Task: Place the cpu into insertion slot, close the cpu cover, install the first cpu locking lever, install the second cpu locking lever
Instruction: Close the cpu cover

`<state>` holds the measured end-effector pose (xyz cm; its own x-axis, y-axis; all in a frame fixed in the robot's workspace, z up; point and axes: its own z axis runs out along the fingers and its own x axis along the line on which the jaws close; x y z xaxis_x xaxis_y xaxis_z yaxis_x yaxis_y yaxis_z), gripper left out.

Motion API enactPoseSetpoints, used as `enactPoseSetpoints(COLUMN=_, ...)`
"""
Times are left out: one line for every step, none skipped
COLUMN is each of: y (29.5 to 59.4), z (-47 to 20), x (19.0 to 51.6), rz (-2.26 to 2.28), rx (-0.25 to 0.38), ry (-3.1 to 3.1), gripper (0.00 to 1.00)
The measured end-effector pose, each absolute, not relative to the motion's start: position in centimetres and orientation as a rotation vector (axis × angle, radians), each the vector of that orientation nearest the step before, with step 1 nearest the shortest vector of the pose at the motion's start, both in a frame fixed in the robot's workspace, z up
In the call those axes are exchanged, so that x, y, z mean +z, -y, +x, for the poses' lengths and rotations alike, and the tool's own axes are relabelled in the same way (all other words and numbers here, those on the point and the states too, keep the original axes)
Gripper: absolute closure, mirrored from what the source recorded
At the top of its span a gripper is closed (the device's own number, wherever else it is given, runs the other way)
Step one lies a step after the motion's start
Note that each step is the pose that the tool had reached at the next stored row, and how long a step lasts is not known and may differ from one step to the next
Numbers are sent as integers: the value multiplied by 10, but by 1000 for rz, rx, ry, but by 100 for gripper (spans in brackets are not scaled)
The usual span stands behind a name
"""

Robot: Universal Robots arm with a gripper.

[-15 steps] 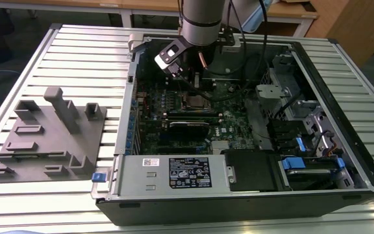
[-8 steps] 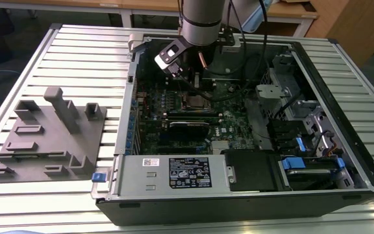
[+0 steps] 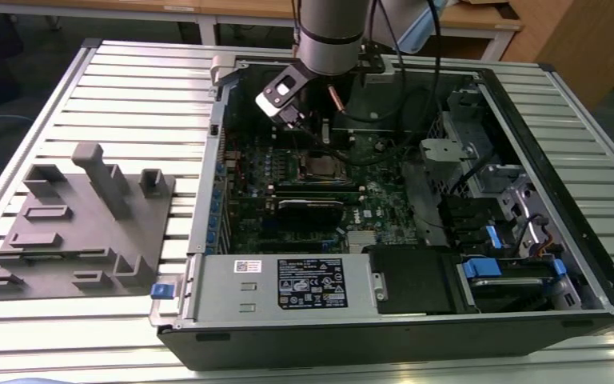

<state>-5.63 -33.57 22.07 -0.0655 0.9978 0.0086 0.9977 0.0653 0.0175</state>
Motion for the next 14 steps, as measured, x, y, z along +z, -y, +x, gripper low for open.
enactPoseSetpoints(y=336, z=-56, x=221, rz=2123, rx=29, ry=-2308, gripper=89)
enactPoseSetpoints(y=336, z=-56, x=221, rz=2102, rx=29, ry=-2327, gripper=89)
enactPoseSetpoints(y=336, z=-56, x=221, rz=2080, rx=29, ry=-2347, gripper=89)
enactPoseSetpoints(y=336, z=-56, x=221, rz=2059, rx=29, ry=-2366, gripper=89)
enactPoseSetpoints(y=336, z=-56, x=221, rz=2038, rx=30, ry=-2385, gripper=89)
enactPoseSetpoints(y=336, z=-56, x=220, rz=2016, rx=30, ry=-2403, gripper=89)
enactPoseSetpoints(y=336, z=-56, x=220, rz=1973, rx=30, ry=-2439, gripper=89)
enactPoseSetpoints(y=336, z=-56, x=220, rz=1949, rx=30, ry=-2458, gripper=89)
enactPoseSetpoints(y=336, z=-56, x=220, rz=1927, rx=30, ry=-2476, gripper=89)
enactPoseSetpoints(y=336, z=-56, x=220, rz=1905, rx=30, ry=-2493, gripper=89)
enactPoseSetpoints(y=336, z=-56, x=220, rz=1882, rx=30, ry=-2511, gripper=89)
enactPoseSetpoints(y=336, z=-56, x=220, rz=1860, rx=30, ry=-2527, gripper=89)
enactPoseSetpoints(y=336, z=-56, x=220, rz=1837, rx=30, ry=-2544, gripper=89)
enactPoseSetpoints(y=336, z=-56, x=220, rz=1817, rx=30, ry=-2559, gripper=89)
